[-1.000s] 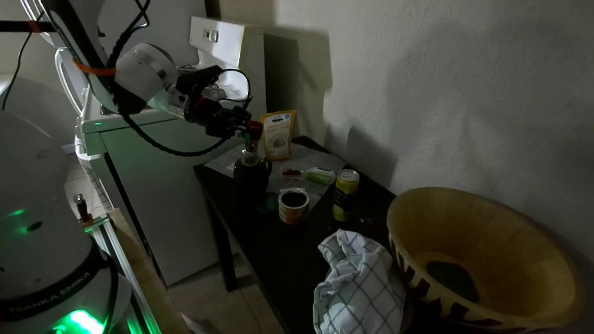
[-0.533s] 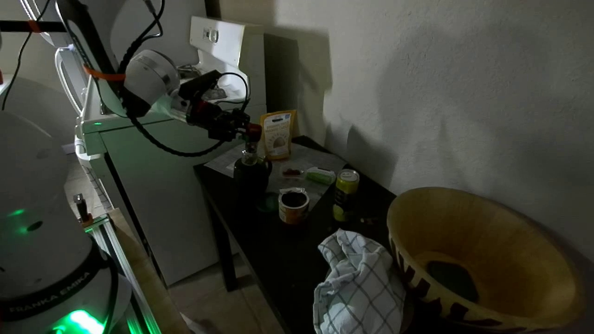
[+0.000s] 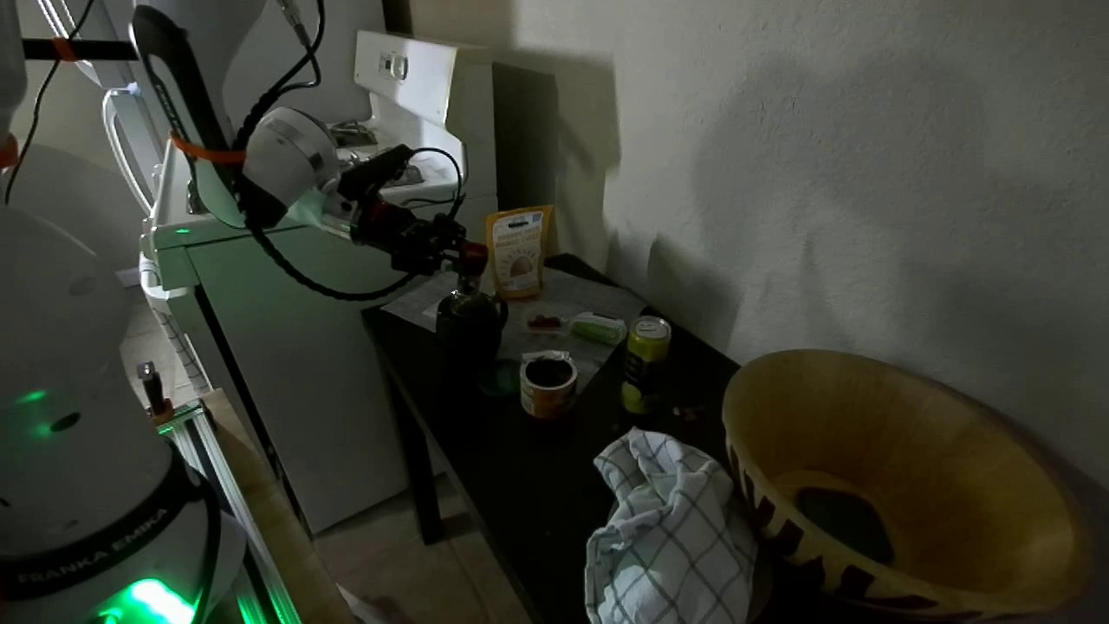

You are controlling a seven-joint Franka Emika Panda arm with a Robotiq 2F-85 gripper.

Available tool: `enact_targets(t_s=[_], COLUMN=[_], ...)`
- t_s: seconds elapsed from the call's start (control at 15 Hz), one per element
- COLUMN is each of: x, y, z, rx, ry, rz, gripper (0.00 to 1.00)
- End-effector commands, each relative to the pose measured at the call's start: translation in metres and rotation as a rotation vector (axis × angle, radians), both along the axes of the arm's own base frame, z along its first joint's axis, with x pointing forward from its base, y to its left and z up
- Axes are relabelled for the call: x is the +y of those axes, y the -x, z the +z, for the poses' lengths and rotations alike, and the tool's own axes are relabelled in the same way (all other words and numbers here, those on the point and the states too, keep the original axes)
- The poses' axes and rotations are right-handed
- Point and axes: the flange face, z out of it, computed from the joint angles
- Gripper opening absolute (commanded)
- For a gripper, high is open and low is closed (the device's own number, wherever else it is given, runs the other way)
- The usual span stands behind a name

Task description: Pick up the clear bottle of pepper from the wooden bowl and place it in the black mug

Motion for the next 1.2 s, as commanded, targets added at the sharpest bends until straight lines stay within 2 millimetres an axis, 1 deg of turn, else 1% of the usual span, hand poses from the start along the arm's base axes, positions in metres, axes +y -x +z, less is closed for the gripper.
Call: enact_targets(t_s=[0.0,0.53,1.0,1.07,1.13], x=[0.006,0.006,0.004,0.004,0.005], y=[0.0,0.009,0.011,0.01,0.01], z=[-0.011,-0.035,-0.056,-0.057,-0.057], rx=[-0.016,0.014,0.03,0.033,0.034], ry=[0.0,0.005,0.001,0.003,0.002], rz=[0.025,0.021,0.028,0.027,0.027], gripper=[0.22,0.22,0.22,0.28,0.72])
